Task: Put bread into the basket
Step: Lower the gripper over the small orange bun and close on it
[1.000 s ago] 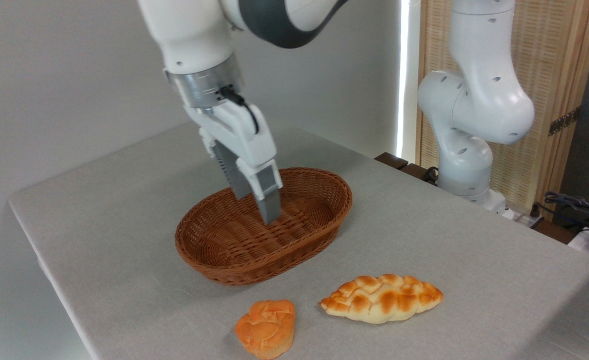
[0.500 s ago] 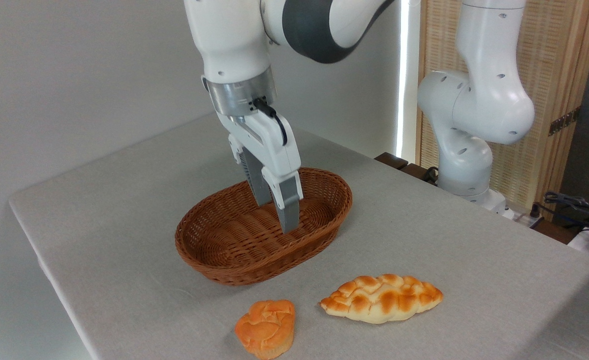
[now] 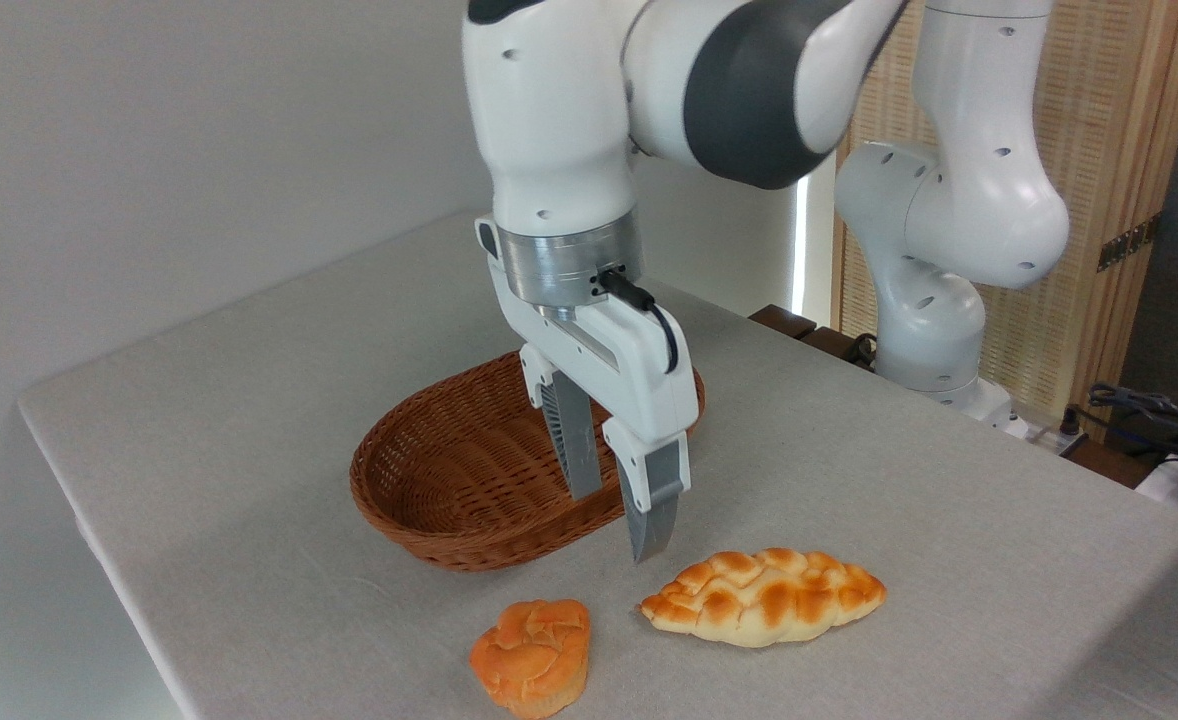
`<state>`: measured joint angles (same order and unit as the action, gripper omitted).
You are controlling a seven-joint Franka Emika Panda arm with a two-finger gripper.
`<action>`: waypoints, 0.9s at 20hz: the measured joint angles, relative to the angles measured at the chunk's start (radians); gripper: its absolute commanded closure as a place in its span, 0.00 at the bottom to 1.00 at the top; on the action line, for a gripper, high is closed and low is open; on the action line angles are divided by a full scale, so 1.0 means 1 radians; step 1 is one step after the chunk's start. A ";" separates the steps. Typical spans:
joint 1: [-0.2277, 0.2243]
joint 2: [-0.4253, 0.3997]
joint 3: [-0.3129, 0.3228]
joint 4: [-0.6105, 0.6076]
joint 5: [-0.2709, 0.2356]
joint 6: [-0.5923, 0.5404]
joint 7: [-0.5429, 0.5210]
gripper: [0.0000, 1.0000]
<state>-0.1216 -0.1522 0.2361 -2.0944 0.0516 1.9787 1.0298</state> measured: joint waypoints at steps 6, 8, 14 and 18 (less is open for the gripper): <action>-0.006 0.066 0.002 -0.026 0.000 0.223 0.018 0.00; -0.008 0.108 0.001 -0.026 0.000 0.284 0.018 0.00; -0.011 0.183 -0.007 -0.026 0.000 0.347 0.018 0.01; -0.014 0.196 -0.010 -0.026 0.000 0.350 0.018 0.63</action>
<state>-0.1352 0.0436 0.2264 -2.1203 0.0515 2.3286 1.0474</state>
